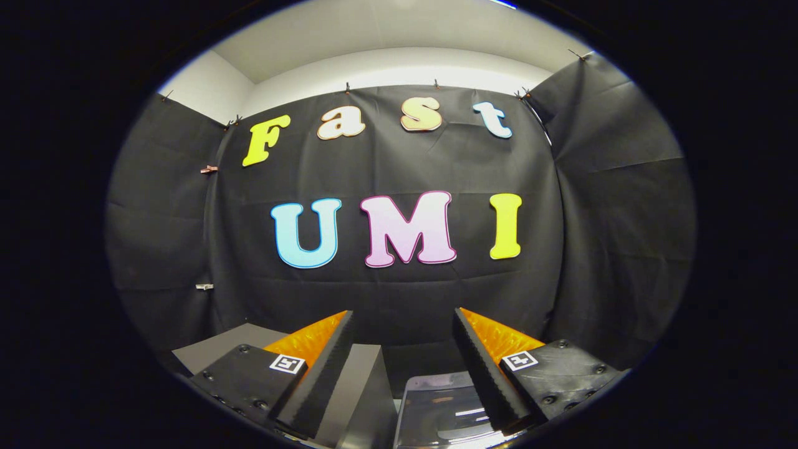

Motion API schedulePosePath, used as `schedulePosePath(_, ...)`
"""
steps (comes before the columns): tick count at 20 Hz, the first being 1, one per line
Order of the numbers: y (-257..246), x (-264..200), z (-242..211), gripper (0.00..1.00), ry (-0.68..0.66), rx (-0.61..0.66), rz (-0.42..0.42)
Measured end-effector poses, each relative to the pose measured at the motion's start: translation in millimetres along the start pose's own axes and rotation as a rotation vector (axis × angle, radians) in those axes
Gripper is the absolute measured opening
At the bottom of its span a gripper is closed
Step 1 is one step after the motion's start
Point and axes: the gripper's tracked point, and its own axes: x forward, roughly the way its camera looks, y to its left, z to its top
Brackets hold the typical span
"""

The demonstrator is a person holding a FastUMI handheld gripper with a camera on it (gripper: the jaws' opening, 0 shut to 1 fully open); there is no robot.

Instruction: Put the clothes into the washing machine and then close the washing machine lid.

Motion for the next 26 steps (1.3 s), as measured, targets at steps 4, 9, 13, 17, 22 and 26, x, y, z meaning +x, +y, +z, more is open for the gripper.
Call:
schedulePosePath(4, 4.4, 0.5, 2.1, 0.99, -0.001, -0.005, 0.003)
schedulePosePath(9, 10.8, 4.1, 1.5, 0.99, 0.001, -0.039, 0.017)
schedulePosePath(13, 12.1, 6.7, 5.9, 0.99, -0.007, -0.039, 0.016)
schedulePosePath(17, 13.1, 10.4, 8.8, 0.99, -0.015, -0.042, 0.009)
schedulePosePath(22, 18.5, 9.4, 18.3, 0.99, -0.046, -0.028, 0.007)
schedulePosePath(26, 18.9, 10.9, 21.9, 0.99, -0.052, -0.030, 0.003)
